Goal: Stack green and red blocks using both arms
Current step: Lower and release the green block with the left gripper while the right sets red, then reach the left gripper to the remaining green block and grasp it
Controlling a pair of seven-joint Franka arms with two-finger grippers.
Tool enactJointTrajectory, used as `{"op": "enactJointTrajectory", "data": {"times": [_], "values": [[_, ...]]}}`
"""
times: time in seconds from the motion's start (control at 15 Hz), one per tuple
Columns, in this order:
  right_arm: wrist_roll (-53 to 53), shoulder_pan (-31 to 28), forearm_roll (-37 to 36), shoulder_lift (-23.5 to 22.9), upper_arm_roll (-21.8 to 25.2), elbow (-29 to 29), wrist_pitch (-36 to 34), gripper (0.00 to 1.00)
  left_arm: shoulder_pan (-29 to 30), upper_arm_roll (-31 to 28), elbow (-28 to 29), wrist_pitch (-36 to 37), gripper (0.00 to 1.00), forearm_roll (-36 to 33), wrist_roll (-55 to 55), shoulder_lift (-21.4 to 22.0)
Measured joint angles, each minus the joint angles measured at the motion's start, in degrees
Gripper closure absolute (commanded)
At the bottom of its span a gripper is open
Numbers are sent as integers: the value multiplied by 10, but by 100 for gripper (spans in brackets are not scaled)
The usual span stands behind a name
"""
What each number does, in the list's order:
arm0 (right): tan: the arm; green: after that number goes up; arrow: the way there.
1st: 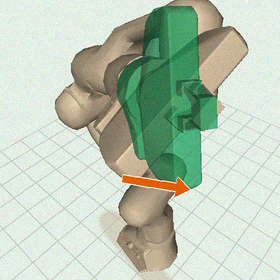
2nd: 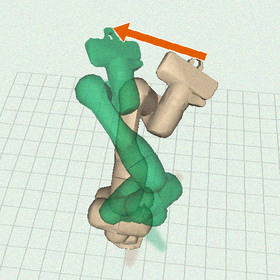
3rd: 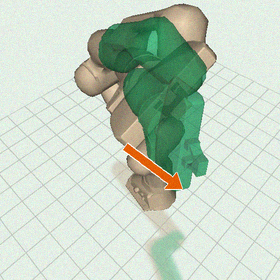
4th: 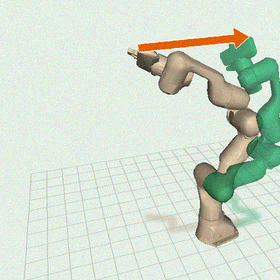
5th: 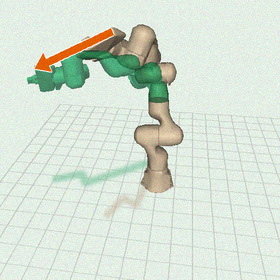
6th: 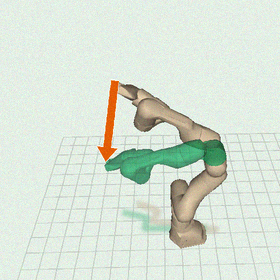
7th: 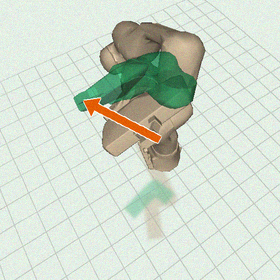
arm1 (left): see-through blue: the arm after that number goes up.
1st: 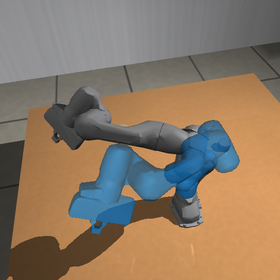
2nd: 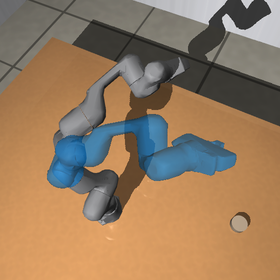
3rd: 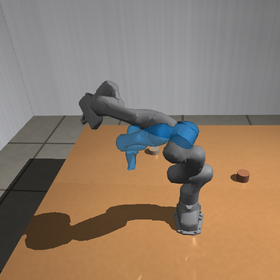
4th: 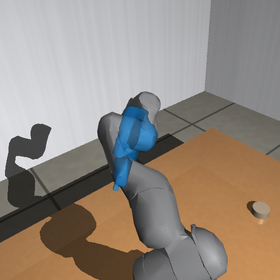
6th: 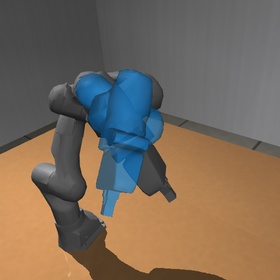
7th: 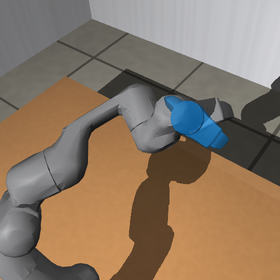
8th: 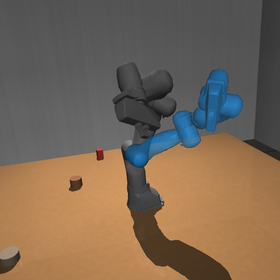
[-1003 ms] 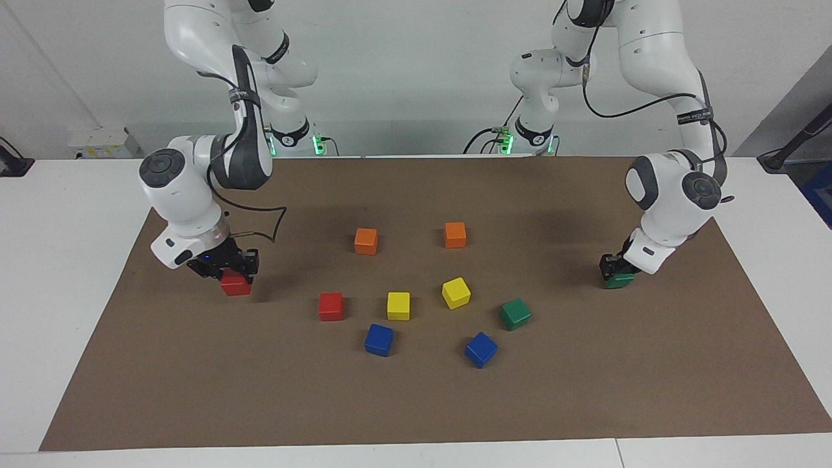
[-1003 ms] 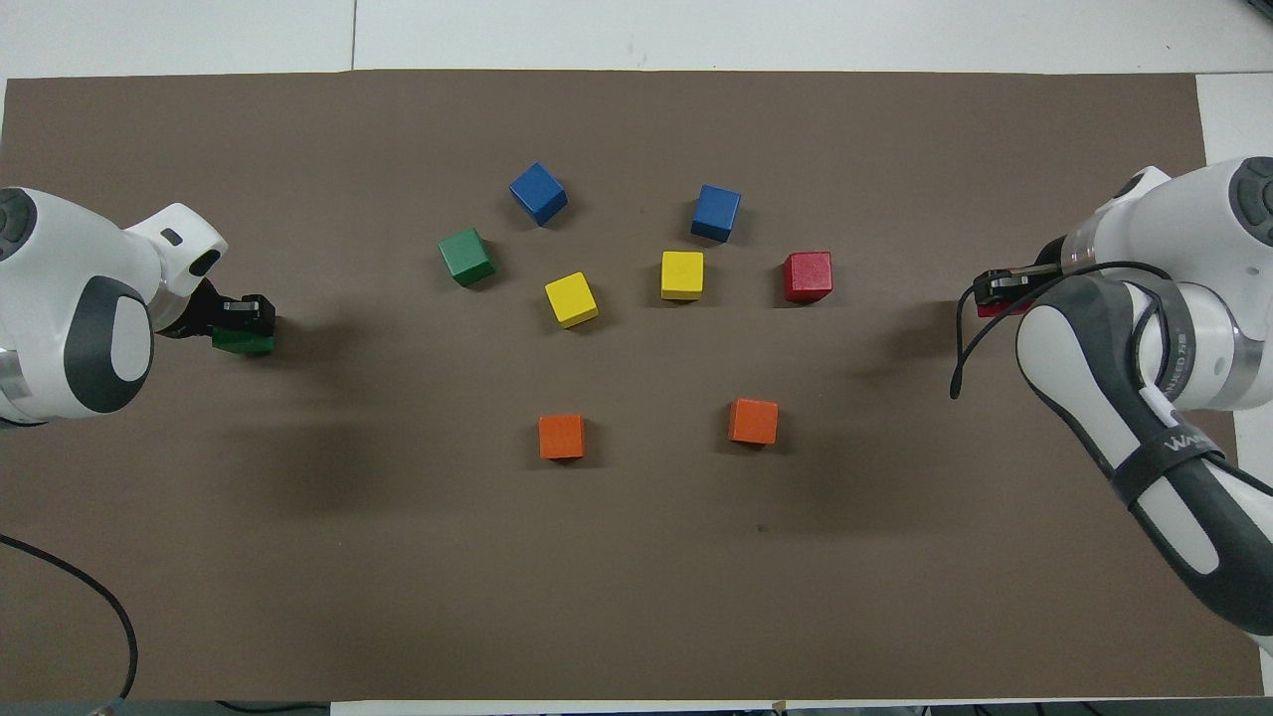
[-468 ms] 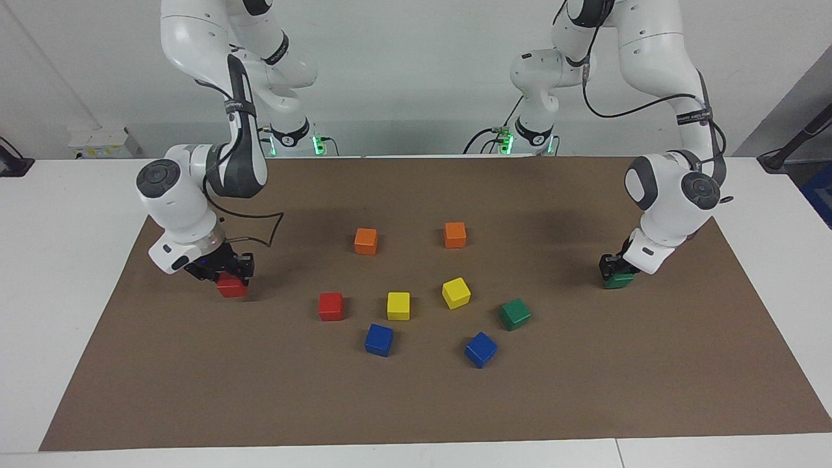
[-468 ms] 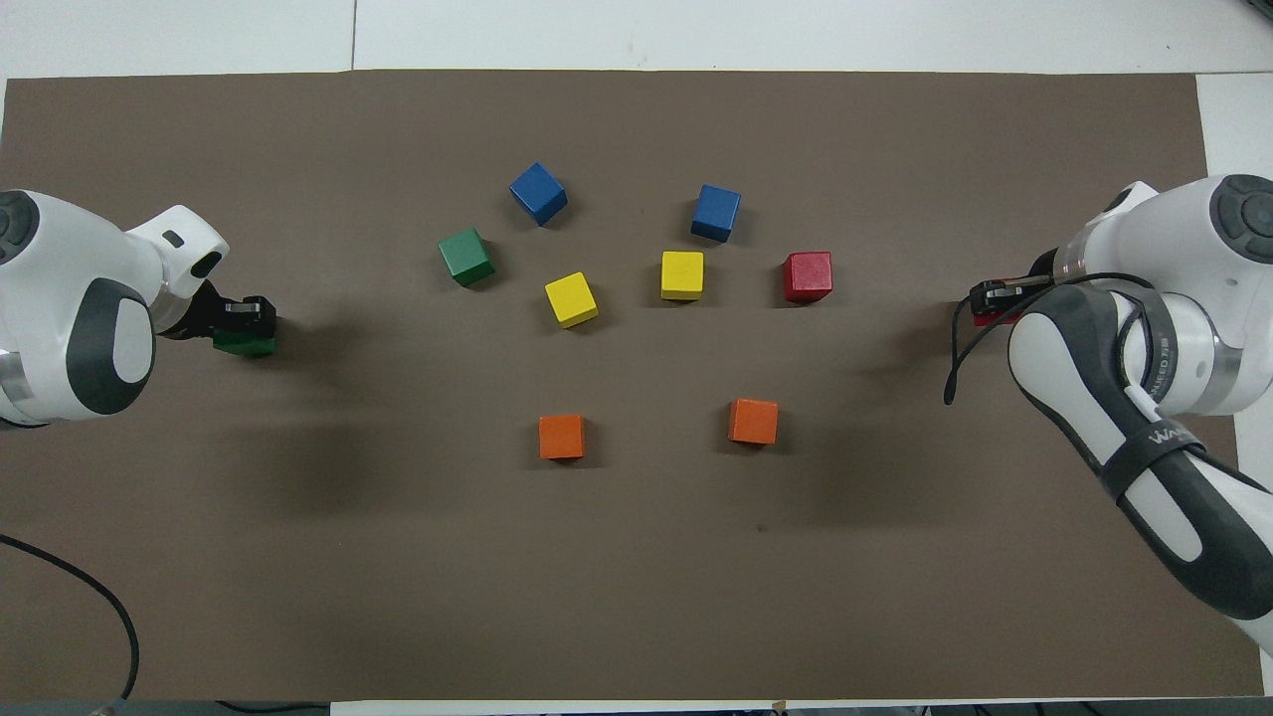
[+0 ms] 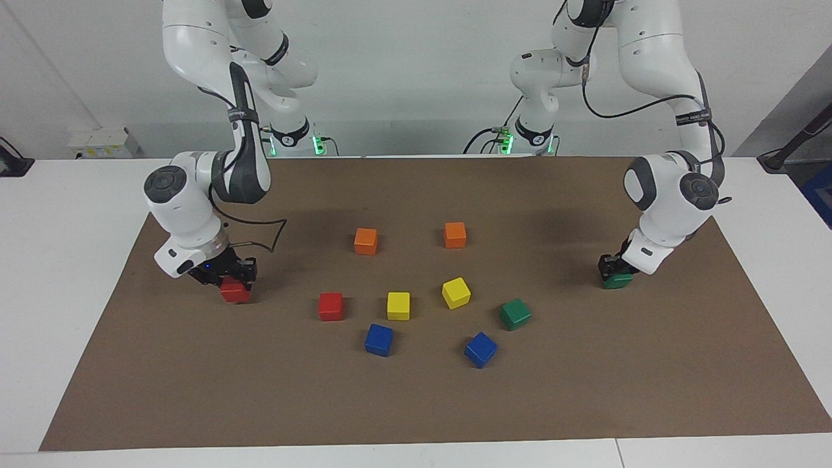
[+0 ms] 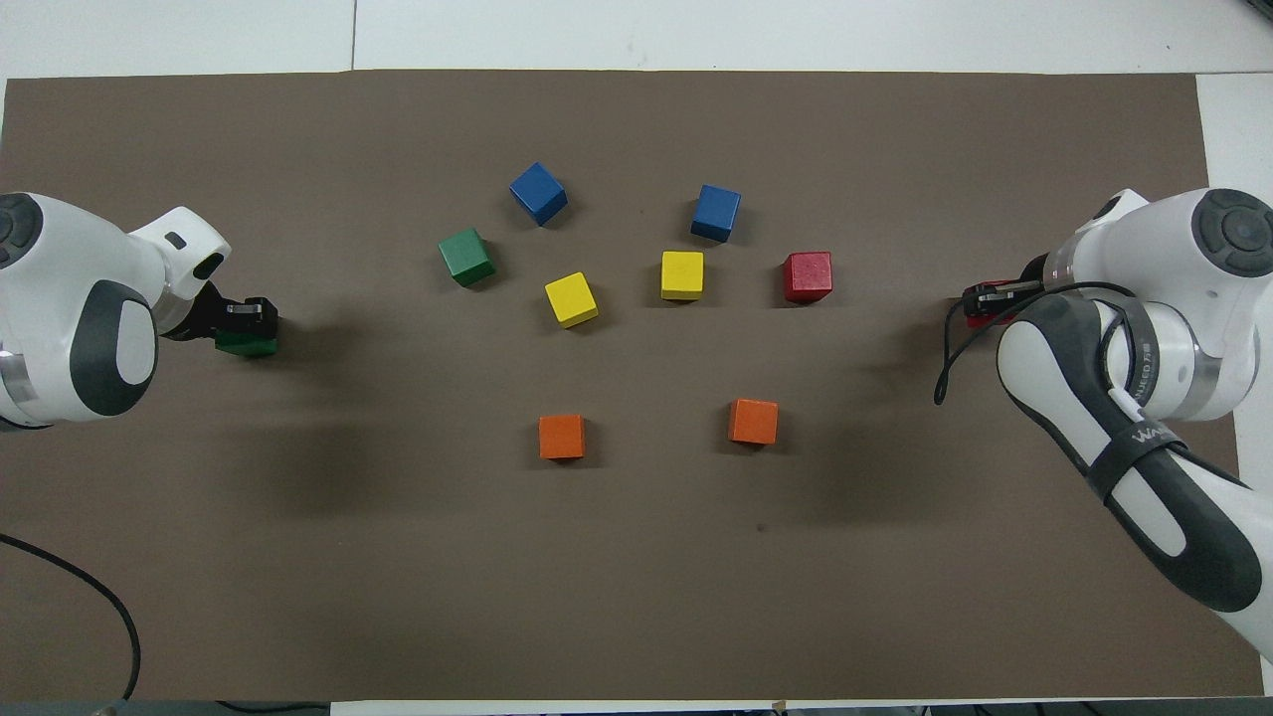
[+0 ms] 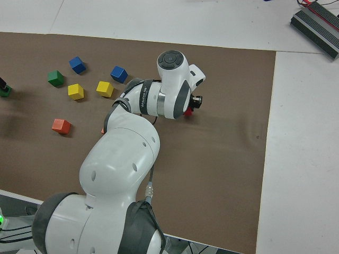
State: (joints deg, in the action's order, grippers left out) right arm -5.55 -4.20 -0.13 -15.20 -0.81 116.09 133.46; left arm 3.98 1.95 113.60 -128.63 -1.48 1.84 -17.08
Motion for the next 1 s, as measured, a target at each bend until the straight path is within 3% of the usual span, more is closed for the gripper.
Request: {"op": "enactJointTrajectory", "data": {"times": [0.33, 0.67, 1.0], "values": [[0, 0, 0, -4, 0, 2, 0, 100, 0, 0, -8, 1, 0, 0, 0, 0], [0, 0, 0, -4, 0, 4, 0, 100, 0, 2, -67, 39, 0, 16, -6, 1], [0, 0, 0, -8, 0, 5, 1, 100, -55, 9, -111, 44, 0, 41, -159, -7]]}}
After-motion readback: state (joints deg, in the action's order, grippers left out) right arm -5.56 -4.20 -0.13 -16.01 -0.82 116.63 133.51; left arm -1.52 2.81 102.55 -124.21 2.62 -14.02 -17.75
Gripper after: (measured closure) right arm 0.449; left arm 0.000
